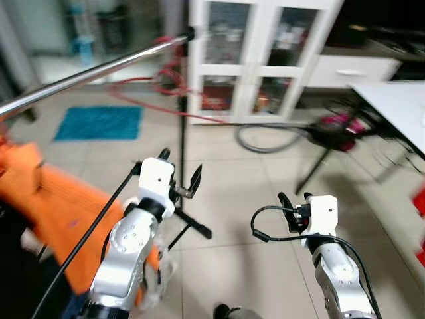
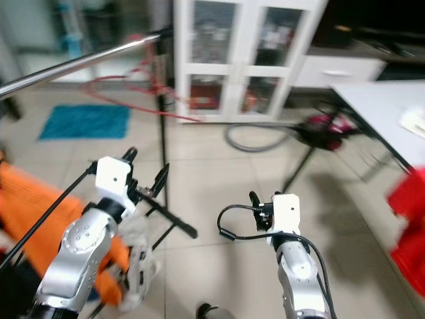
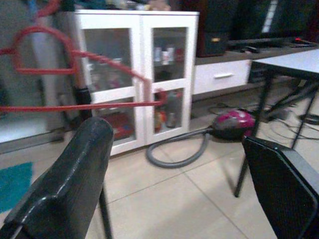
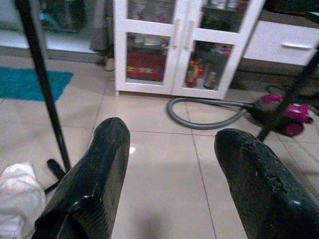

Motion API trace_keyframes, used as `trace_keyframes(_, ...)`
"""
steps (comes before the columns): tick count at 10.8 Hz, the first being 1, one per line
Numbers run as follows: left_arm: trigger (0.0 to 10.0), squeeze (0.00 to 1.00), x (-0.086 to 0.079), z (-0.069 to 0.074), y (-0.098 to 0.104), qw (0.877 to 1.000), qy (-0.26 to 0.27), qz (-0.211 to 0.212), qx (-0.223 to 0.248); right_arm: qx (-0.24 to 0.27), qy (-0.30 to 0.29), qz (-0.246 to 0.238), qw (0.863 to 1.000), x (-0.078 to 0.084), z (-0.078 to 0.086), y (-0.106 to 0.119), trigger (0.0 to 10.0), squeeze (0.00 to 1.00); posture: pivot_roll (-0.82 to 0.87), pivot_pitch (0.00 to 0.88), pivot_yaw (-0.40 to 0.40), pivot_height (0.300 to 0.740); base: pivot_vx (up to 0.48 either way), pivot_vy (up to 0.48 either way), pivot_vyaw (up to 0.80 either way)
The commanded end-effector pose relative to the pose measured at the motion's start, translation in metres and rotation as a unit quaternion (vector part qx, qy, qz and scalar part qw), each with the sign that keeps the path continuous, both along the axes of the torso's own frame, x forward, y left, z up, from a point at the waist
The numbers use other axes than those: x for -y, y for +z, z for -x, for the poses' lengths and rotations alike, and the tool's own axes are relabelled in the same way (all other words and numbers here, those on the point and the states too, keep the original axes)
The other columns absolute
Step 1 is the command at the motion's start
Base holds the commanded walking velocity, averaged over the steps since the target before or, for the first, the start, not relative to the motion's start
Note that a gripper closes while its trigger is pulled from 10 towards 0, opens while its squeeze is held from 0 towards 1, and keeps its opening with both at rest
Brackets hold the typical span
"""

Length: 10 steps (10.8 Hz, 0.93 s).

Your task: Hang hanger

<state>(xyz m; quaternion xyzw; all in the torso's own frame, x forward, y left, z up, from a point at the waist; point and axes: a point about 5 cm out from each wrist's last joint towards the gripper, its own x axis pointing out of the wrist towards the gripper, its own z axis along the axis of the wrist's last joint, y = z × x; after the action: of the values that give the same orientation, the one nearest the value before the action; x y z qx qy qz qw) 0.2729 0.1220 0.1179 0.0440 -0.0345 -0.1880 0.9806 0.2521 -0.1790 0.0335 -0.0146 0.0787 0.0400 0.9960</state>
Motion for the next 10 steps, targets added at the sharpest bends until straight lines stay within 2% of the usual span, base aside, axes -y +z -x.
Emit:
trace_keyframes(1,10.0,0.00,0.005,-0.002,0.000,1.000,-0.011,-0.006,0.002,0.000,-0.014,-0.007,1.000,0.004,0.000,0.002,10.0,0.00,-0.01,0.000,-0.030,0.740,0.000,-0.472,-0.77)
trace_keyframes(3,10.0,0.00,-0.001,-0.003,-0.007,1.000,0.010,-0.011,-0.016,-0.011,-0.001,-0.018,1.000,0.001,0.000,-0.001,10.0,0.00,-0.02,0.000,-0.020,0.740,0.000,0.000,-0.77)
trace_keyframes(4,10.0,0.00,-0.009,0.008,-0.020,0.999,0.019,-0.010,-0.044,-0.024,0.000,-0.014,1.000,0.004,0.008,-0.005,10.0,0.00,-0.02,0.000,-0.020,0.740,0.000,0.000,0.00)
trace_keyframes(5,10.0,0.00,-0.018,0.037,-0.045,0.995,0.012,-0.037,-0.097,-0.053,0.004,0.000,0.999,0.016,0.033,-0.014,10.0,0.00,-0.02,0.000,-0.024,0.740,0.000,0.000,0.00)
trace_keyframes(6,10.0,0.00,-0.026,0.052,-0.059,0.991,0.012,-0.051,-0.127,-0.074,0.001,0.008,0.997,0.025,0.048,-0.019,10.0,0.00,-0.03,0.000,-0.025,0.740,0.000,0.000,0.00)
trace_keyframes(7,10.0,0.00,-0.033,0.059,-0.065,0.989,0.032,-0.038,-0.140,-0.082,0.007,0.014,0.996,0.026,0.054,-0.021,10.0,0.00,-0.03,0.000,-0.024,0.740,0.000,0.000,0.00)
trace_keyframes(8,10.0,0.00,-0.033,0.063,-0.067,0.989,0.047,-0.017,-0.140,-0.090,0.009,0.012,0.996,0.025,0.057,-0.023,10.0,0.00,-0.04,0.000,-0.022,0.740,0.000,0.000,0.00)
trace_keyframes(9,10.0,0.00,-0.033,0.069,-0.075,0.984,0.075,-0.007,-0.160,-0.106,0.013,0.012,0.994,0.025,0.059,-0.024,10.0,0.00,-0.03,0.000,-0.024,0.740,0.000,0.000,0.00)
trace_keyframes(10,10.0,0.00,-0.033,0.073,-0.084,0.980,0.092,-0.020,-0.173,-0.120,0.015,0.011,0.993,0.026,0.062,-0.028,10.0,0.00,-0.03,0.000,-0.031,0.740,0.000,0.000,0.00)
